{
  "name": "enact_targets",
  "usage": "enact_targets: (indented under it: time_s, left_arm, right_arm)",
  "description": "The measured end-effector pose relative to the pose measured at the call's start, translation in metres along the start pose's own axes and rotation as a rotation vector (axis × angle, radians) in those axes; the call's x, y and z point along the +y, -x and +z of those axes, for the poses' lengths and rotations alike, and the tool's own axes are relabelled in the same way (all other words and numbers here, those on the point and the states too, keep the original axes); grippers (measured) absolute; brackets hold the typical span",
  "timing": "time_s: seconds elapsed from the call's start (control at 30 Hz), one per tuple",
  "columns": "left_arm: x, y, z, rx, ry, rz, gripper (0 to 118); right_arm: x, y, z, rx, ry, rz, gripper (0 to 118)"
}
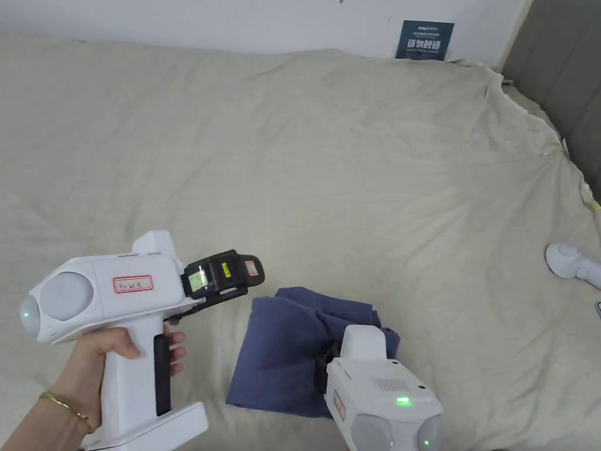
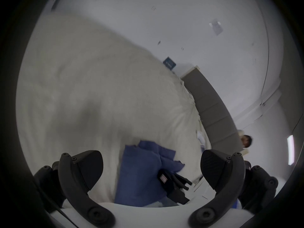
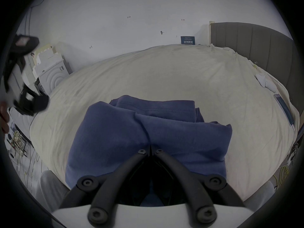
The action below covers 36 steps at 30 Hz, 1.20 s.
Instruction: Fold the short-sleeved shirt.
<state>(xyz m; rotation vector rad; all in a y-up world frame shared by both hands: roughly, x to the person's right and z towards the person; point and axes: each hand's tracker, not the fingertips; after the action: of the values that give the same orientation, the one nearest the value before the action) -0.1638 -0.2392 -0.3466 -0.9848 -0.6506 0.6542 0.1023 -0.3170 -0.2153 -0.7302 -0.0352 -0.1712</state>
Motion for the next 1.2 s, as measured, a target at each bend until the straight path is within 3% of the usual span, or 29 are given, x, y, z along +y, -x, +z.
enact_targets:
  time_s: [0.23, 0.3, 0.43, 0.6, 0.67, 0.7, 0.73, 0.77, 0.8, 0.87, 1.0, 1.07, 1.2]
  left_arm:
    - [-0.009, 0.053, -0.048, -0.102, 0.300, 0.134, 118]
    - [-0.014, 0.057, -0.059, -0.092, 0.351, 0.128, 118]
    - [-0.017, 0.055, -0.070, -0.251, 0.412, 0.126, 118]
    - [-0.020, 0.045, -0.092, -0.274, 0.485, 0.111, 118]
    - [-0.020, 0.039, -0.094, -0.238, 0.486, 0.087, 104]
    - [-0.020, 0.035, -0.092, -0.191, 0.473, 0.038, 87]
    - [-0.019, 0.033, -0.091, -0.144, 0.463, -0.009, 48]
    - [-0.019, 0.031, -0.091, -0.042, 0.455, -0.053, 28]
    - [-0.018, 0.034, -0.092, 0.056, 0.454, -0.082, 28]
    - [-0.020, 0.027, -0.091, -0.027, 0.448, -0.007, 25]
    - [-0.025, 0.001, -0.091, 0.123, 0.425, -0.040, 20]
    - [-0.023, -0.004, -0.091, 0.160, 0.412, -0.074, 19]
    - [-0.026, -0.032, -0.066, 0.136, 0.371, -0.178, 18]
  right_arm:
    - [0.001, -0.001, 0.001, 0.003, 0.006, -0.012, 0]
    - [0.002, -0.001, 0.000, 0.003, 0.008, -0.012, 0]
    - [0.002, -0.001, -0.001, 0.002, 0.012, -0.009, 0]
    - [0.004, -0.002, -0.001, 0.002, 0.020, -0.010, 0]
    - [0.005, -0.001, -0.002, 0.001, 0.025, -0.011, 0]
    - [0.005, -0.001, -0.002, 0.000, 0.027, -0.011, 0]
    - [0.005, -0.002, -0.002, -0.001, 0.029, -0.012, 0]
    - [0.006, -0.002, -0.002, -0.002, 0.031, -0.013, 0]
    - [0.006, -0.002, -0.003, 0.003, 0.033, -0.017, 0]
    - [0.007, -0.002, -0.003, -0.001, 0.035, -0.015, 0]
    - [0.012, -0.003, 0.000, 0.008, 0.048, -0.001, 0]
    - [0.021, -0.007, 0.012, 0.024, 0.041, -0.030, 0]
    - [0.051, -0.021, 0.065, 0.066, -0.126, -0.095, 0]
